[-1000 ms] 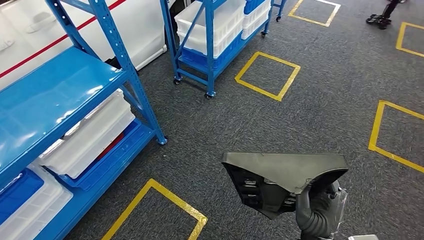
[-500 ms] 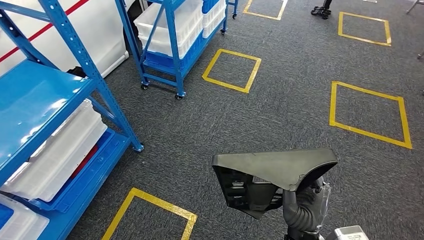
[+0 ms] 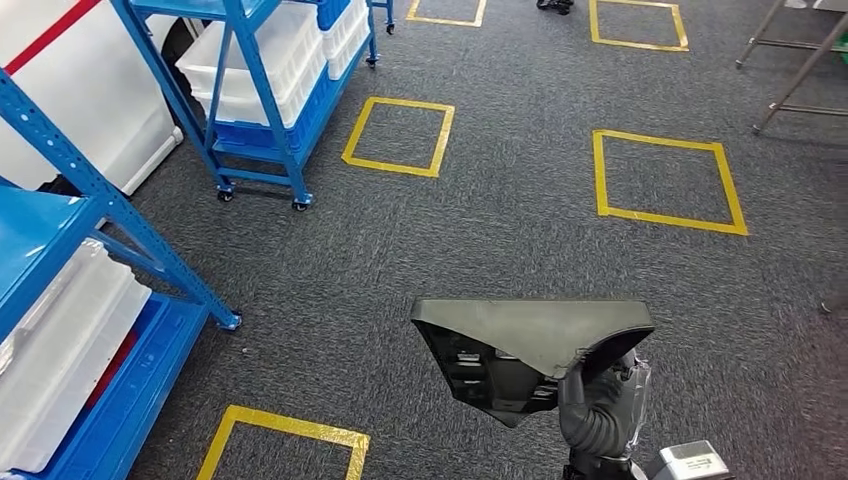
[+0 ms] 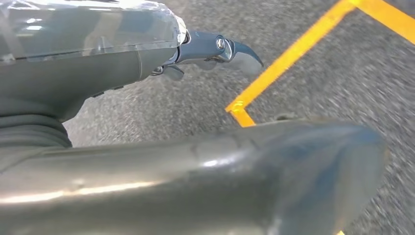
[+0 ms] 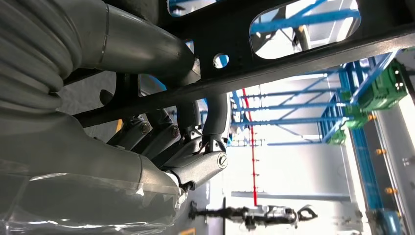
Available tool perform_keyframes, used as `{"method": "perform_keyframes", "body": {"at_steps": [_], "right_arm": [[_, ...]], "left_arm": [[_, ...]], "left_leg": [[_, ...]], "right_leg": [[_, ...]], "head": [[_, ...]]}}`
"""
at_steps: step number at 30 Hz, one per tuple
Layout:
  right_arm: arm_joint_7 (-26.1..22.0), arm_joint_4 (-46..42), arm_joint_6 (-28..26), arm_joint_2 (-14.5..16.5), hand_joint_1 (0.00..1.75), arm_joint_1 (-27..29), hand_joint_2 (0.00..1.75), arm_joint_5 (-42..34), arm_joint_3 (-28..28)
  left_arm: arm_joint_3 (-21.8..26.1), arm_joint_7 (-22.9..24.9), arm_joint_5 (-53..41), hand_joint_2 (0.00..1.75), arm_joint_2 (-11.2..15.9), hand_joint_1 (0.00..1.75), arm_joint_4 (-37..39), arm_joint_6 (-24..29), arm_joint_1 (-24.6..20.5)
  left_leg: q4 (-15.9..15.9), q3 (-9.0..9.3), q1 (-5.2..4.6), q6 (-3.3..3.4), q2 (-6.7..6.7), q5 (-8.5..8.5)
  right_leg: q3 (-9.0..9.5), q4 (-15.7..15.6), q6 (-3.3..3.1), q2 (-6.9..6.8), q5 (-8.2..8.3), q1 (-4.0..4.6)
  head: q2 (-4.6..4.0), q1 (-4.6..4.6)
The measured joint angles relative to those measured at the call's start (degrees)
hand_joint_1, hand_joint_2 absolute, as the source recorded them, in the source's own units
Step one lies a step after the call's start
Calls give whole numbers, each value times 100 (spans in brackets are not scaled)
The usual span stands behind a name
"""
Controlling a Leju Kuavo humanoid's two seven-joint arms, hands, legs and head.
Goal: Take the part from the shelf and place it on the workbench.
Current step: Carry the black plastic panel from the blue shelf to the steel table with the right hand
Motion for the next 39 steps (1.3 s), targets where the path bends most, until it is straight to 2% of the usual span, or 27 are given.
{"method": "perform_keyframes", "body": {"at_steps": [2, 4, 6, 7, 9, 10, 11, 12, 13, 14, 15, 17, 19, 20, 22, 24, 26, 27, 28, 29, 30, 31, 32, 34, 35, 37, 39], "right_arm": [[11, -1, 1, -44, 175, -4, 175, -16, -10], [15, -3, -1, -83, 175, -9, 175, -18, -23], [18, -7, -15, -119, 175, -4, 175, -18, -42], [19, -11, -23, -138, 175, 4, 175, -18, -57], [21, -28, -39, -175, 175, 9, 175, -18, -89], [21, -40, -43, -195, 175, 7, 175, -20, -112], [21, -53, -45, -211, 175, 3, 175, -25, -140], [21, -68, -39, -226, 175, 3, 175, -32, -178], [20, -85, -30, -241, 175, 7, 175, -40, -222], [20, -104, -19, -253, 175, 14, 175, -51, -269], [19, -129, -5, -263, 175, 22, 175, -66, -319], [34, -200, 60, -274, 175, 29, 175, -105, -418], [88, -267, 246, -275, 175, -8, 175, -144, -501], [127, -281, 373, -274, 175, -40, 175, -157, -539], [184, -309, 571, -251, 175, -65, 175, -151, -630], [206, -392, 683, -188, 175, -36, 175, -120, -748], [210, -505, 782, -110, 175, 17, 175, -105, -877], [211, -557, 832, -66, 175, 56, 175, -105, -948], [212, -605, 880, -21, 175, 104, 175, -105, -1021], [215, -652, 925, 31, 175, 151, 175, -99, -1100], [219, -698, 970, 85, 175, 191, 175, -87, -1180], [225, -744, 1018, 139, 175, 223, 175, -67, -1254], [229, -792, 1065, 195, 175, 249, 175, -40, -1322], [232, -896, 1155, 312, 175, 293, 175, 10, -1445], [230, -948, 1196, 370, 175, 320, 175, 35, -1501], [224, -1044, 1268, 480, 175, 401, 175, 83, -1606], [215, -1117, 1326, 572, 175, 473, 175, 120, -1694]], "left_arm": [[2, -20, -3, 0, 4, 0, 1, -66, 22], [3, -27, -16, 0, 7, 0, 2, -111, 39], [3, -27, -38, 0, 7, 0, 2, -150, 33], [3, -26, -49, 0, 7, 0, 2, -175, 28], [3, -24, -67, 0, 7, 0, 2, -230, 29], [3, -24, -80, 0, 7, 0, 2, -269, 38], [2, -25, -92, 0, 10, 0, 2, -315, 52], [-1, -27, -105, 0, 14, 0, 2, -375, 66], [-4, -30, -121, 0, 20, 0, 2, -437, 74], [-9, -32, -136, 0, 25, 0, 2, -492, 76], [-15, -33, -152, 0, 28, 0, 2, -543, 73], [-28, -35, -171, 0, 33, 0, 2, -653, 64], [-32, -79, -127, 0, 46, 0, 2, -804, 52], [-25, -109, -95, 0, 55, 0, 1, -903, 37], [-10, -144, -73, 0, 83, 0, 0, -1122, -14], [-11, -136, -116, 0, 124, 0, 0, -1325, -51], [-20, -109, -162, 0, 168, 0, 0, -1451, -54], [-26, -96, -186, 0, 186, 0, 0, -1502, -52], [-36, -86, -202, 0, 204, 0, 0, -1549, -50], [-50, -79, -219, 0, 220, 0, 0, -1608, -45], [-67, -70, -242, 0, 238, 0, 0, -1677, -42], [-86, -62, -259, 0, 256, 0, 0, -1745, -40], [-104, -54, -280, 0, 274, 0, 0, -1812, -37], [-138, -46, -322, 0, 304, 0, 1, -1911, -37], [-153, -46, -343, 0, 318, 0, 2, -1941, -43], [-187, -55, -386, 0, 343, 0, 2, -1973, -74], [-227, -70, -424, 0, 371, 0, 2, -1981, -91]], "left_leg": [[-785, 342, 33, 13, -258, 370], [-1166, 481, 40, 35, -460, 472], [-1201, 482, 20, 96, -383, 487], [-1219, 481, 18, 142, -309, 514], [-1260, 463, 13, 232, -147, 569], [-1265, 447, -8, 257, -61, 584], [-1266, 430, -31, 274, 25, 590], [-1264, 417, -52, 282, 114, 592], [-1263, 409, -69, 286, 202, 593], [-1262, 406, -82, 289, 283, 591], [-1262, 410, -93, 289, 358, 588], [-1261, 433, -119, 275, 493, 570], [-1250, 449, -145, 241, 607, 546], [-1246, 456, -153, 222, 667, 537], [-1226, 475, -149, 175, 725, 508], [-1000, 403, -128, 113, 470, 326], [-344, 126, -93, 69, 139, -47], [44, -42, -76, 55, 76, -212], [318, -163, -62, 44, 57, -287], [395, -198, -50, 36, 50, -246], [242, -132, -36, 31, 33, -95], [-96, 15, -17, 24, -28, 126], [-480, 184, 7, 17, -168, 313], [-1036, 408, 37, 23, -436, 485], [-1120, 435, 33, 43, -496, 475], [-1152, 432, 11, 122, -383, 499], [-1199, 436, 7, 210, -221, 547]], "right_leg": [[-18, 28, 47, 160, 11, -5], [-67, 42, 128, 294, 42, -9], [-119, 26, 222, 418, 95, -27], [-147, 42, 252, 379, 95, -35], [-285, 311, 280, 64, -95, -25], [-418, 625, 282, -137, -297, -18], [-574, 1003, 287, -263, -513, -11], [-709, 1344, 292, -310, -674, -14], [-773, 1550, 292, -327, -741, -15], [-728, 1536, 285, -339, -694, -14], [-569, 1303, 267, -370, -561, -8], [-94, 514, 195, -618, -282, 45], [162, 29, 127, -816, -178, 108], [161, -10, 110, -811, -187, 129], [145, -40, 81, -666, -153, 106], [149, -73, 33, -545, -118, 59], [137, -80, -2, -422, -94, 38], [128, -79, -9, -349, -87, 38], [124, -75, -9, -266, -82, 38], [124, -67, -7, -175, -78, 35], [127, -55, 0, -82, -76, 29], [128, -36, 14, 8, -78, 20], [122, -14, 36, 91, -84, 13], [68, 41, 111, 241, -85, 7], [32, 52, 158, 312, -71, 0], [-29, 49, 245, 416, -30, -24], [-121, 208, 293, 173, -138, -15]], "head": [[0, 1], [0, 2], [0, 3], [0, 3], [0, 5], [0, 7], [0, 8], [0, 8], [0, 8], [0, 8], [0, 8], [0, 8], [0, 8], [0, 8], [0, 8], [0, 6], [0, 3], [0, 3], [0, 3], [0, 3], [0, 3], [0, 3], [0, 3], [0, 4], [0, 4], [0, 5], [0, 7]]}}
